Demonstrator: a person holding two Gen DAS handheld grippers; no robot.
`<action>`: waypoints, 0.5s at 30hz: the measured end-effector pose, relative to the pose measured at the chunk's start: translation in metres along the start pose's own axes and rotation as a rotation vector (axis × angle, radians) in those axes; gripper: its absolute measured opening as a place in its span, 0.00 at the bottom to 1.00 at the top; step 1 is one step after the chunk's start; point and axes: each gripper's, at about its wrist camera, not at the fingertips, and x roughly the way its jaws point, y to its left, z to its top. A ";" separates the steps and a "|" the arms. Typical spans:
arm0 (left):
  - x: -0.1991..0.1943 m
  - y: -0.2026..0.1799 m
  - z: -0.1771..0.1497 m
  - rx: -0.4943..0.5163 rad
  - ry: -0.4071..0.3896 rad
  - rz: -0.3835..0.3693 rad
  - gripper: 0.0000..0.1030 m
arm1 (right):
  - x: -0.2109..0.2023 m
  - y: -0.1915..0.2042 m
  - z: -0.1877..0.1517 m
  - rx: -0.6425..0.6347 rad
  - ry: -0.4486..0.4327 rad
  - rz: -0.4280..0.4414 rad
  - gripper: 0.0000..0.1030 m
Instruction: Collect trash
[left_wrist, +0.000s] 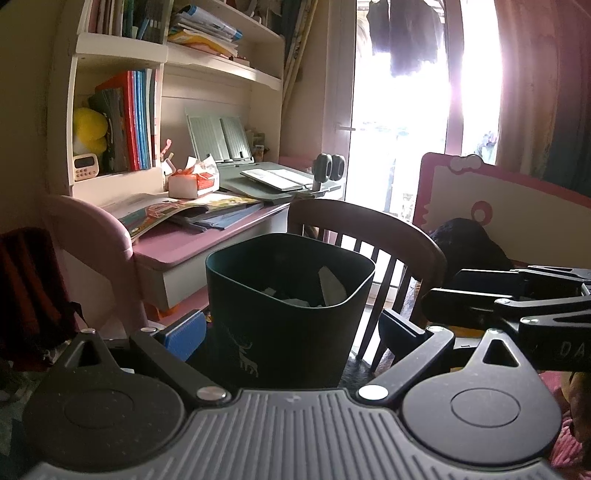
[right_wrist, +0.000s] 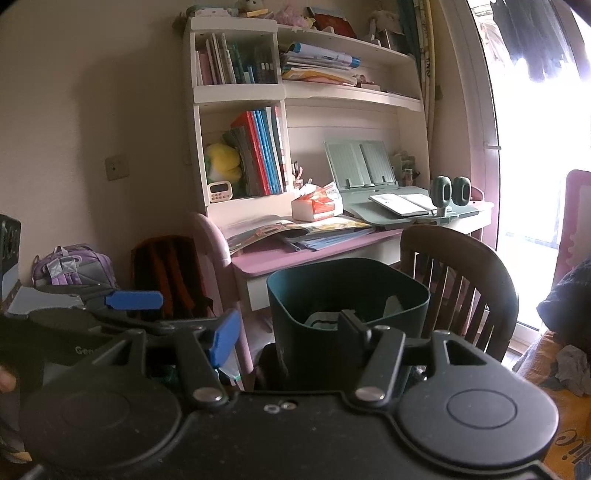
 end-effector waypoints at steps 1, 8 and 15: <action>0.000 0.000 0.000 0.001 0.000 0.001 0.98 | 0.000 0.000 0.000 0.001 0.000 0.002 0.57; -0.002 0.001 0.001 -0.008 -0.003 -0.003 0.98 | -0.002 0.001 0.000 -0.001 -0.004 -0.001 0.58; -0.004 0.006 -0.003 -0.028 -0.005 -0.024 0.98 | -0.004 0.003 0.000 -0.003 0.001 0.001 0.58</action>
